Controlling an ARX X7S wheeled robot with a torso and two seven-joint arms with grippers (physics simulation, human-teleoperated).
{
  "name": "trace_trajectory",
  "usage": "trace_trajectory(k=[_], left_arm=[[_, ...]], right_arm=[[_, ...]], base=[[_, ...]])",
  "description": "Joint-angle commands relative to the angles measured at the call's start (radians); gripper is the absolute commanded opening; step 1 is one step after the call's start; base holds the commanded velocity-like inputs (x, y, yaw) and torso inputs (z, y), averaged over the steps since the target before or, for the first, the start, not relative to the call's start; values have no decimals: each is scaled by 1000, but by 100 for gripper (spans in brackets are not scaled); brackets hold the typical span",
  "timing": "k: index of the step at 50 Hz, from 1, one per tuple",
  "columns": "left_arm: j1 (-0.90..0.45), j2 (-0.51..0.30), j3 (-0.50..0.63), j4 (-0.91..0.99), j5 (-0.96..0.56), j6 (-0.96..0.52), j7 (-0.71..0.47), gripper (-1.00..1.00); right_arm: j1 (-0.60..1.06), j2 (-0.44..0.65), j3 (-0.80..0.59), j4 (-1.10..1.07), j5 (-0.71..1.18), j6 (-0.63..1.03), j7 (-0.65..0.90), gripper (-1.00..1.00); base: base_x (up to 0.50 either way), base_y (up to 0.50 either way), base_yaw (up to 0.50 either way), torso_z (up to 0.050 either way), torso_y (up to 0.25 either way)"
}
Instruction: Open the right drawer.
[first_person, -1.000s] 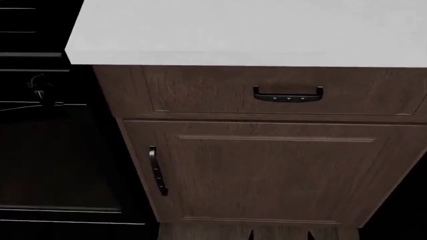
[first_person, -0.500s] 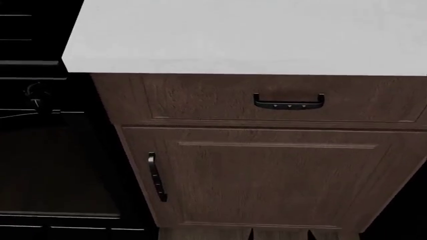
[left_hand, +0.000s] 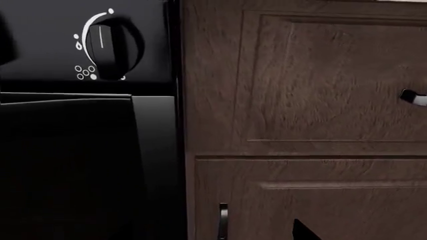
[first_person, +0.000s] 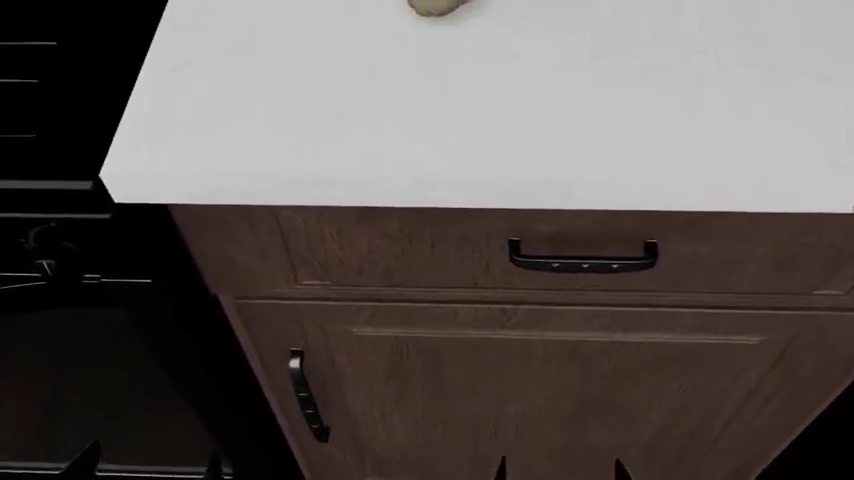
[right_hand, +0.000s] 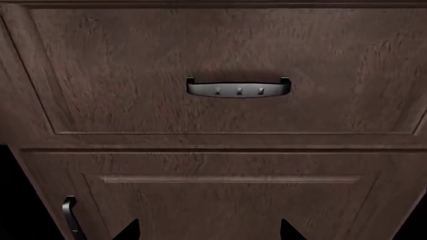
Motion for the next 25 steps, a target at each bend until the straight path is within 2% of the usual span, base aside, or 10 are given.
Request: trace_trajectory(k=[1, 25], left_arm=[[-2, -4, 6, -7, -5, 9, -2, 100], [-6, -12, 18, -7, -11, 9, -13, 100]], right_arm=[[-3, 6, -6, -9, 6, 4, 6, 100], [12, 10, -14, 26, 9, -15, 17, 100]], base=[[176, 0, 0, 0, 0], [157, 0, 0, 0, 0]])
